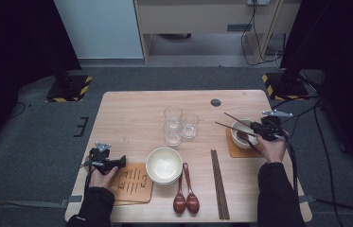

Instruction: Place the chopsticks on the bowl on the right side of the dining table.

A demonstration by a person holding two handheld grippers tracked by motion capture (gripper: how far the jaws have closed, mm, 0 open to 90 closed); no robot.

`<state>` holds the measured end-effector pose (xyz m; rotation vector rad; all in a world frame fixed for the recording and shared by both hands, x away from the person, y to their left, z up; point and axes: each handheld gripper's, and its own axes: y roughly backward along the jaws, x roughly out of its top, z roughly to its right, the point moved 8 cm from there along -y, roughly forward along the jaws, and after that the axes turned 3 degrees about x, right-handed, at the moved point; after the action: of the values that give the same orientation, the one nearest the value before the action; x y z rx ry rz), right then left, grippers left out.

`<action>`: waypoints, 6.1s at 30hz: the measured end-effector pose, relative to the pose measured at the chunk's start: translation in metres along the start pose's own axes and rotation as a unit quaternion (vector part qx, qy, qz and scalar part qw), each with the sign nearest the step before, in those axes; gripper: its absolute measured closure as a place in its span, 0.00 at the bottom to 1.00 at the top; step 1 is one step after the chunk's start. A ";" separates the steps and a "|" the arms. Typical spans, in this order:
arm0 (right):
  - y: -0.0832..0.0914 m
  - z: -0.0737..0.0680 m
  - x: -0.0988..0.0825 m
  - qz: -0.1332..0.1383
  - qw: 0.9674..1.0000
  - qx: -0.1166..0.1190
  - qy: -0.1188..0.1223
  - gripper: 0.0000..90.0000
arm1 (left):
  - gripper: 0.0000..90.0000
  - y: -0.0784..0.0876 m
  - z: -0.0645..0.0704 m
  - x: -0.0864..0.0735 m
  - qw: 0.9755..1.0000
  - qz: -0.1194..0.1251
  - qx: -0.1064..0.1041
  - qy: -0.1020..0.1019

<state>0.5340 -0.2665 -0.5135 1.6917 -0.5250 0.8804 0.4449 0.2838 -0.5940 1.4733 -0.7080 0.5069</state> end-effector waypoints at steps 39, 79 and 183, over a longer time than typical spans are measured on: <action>-0.005 -0.005 0.000 -0.012 1.000 0.004 0.025 0.91 | 0.00 0.000 0.000 0.000 1.000 0.000 0.000 0.000; 0.056 -0.012 -0.005 0.027 0.998 0.021 0.052 0.79 | 0.00 0.000 0.000 0.000 1.000 0.000 0.000 0.000; 0.002 0.001 0.001 0.011 1.000 0.003 0.024 0.79 | 0.00 0.000 0.000 0.000 1.000 0.000 0.000 0.000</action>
<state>0.5337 -0.2678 -0.5116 1.6692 -0.5098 0.9375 0.4449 0.2838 -0.5940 1.4734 -0.7078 0.5071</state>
